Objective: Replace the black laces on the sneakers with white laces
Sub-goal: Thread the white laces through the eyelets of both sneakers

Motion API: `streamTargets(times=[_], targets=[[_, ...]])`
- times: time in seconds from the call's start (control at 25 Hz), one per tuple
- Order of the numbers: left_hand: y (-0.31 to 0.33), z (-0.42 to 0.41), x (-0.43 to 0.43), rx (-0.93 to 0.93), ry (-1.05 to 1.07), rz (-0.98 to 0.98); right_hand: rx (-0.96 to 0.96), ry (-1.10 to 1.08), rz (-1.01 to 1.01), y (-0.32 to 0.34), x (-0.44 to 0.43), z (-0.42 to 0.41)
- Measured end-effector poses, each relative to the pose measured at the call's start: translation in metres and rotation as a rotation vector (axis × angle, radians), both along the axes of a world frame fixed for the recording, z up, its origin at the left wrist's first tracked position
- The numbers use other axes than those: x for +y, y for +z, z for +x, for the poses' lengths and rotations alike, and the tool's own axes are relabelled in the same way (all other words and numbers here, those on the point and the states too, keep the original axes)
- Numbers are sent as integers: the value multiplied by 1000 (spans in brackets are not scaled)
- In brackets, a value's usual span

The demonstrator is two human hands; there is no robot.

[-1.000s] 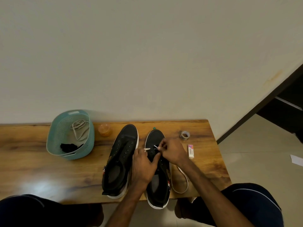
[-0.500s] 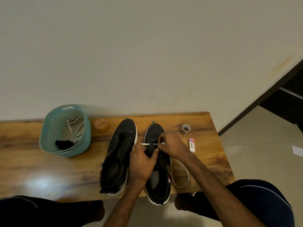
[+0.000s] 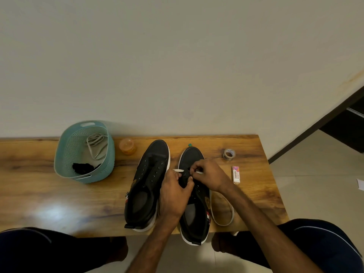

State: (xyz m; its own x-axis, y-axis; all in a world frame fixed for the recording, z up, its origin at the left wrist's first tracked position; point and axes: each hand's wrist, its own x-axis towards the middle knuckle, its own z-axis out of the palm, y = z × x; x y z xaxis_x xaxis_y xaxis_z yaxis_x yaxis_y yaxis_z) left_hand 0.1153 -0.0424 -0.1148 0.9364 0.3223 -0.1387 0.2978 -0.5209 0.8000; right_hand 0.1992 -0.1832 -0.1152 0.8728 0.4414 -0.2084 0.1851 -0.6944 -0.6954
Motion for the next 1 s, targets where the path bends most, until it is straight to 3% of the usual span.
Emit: streamTargets(times=[0.28,0.6,1.0], targets=[[-18,3,5,-80,-1,-92,199,-69,214,-6,-4,1],[-20,0,6,-137,-32,-154,349,-35,315,-3,-10,4],[-22,-1,6,-184,-2,-206,407,42,292,6,-12,6]])
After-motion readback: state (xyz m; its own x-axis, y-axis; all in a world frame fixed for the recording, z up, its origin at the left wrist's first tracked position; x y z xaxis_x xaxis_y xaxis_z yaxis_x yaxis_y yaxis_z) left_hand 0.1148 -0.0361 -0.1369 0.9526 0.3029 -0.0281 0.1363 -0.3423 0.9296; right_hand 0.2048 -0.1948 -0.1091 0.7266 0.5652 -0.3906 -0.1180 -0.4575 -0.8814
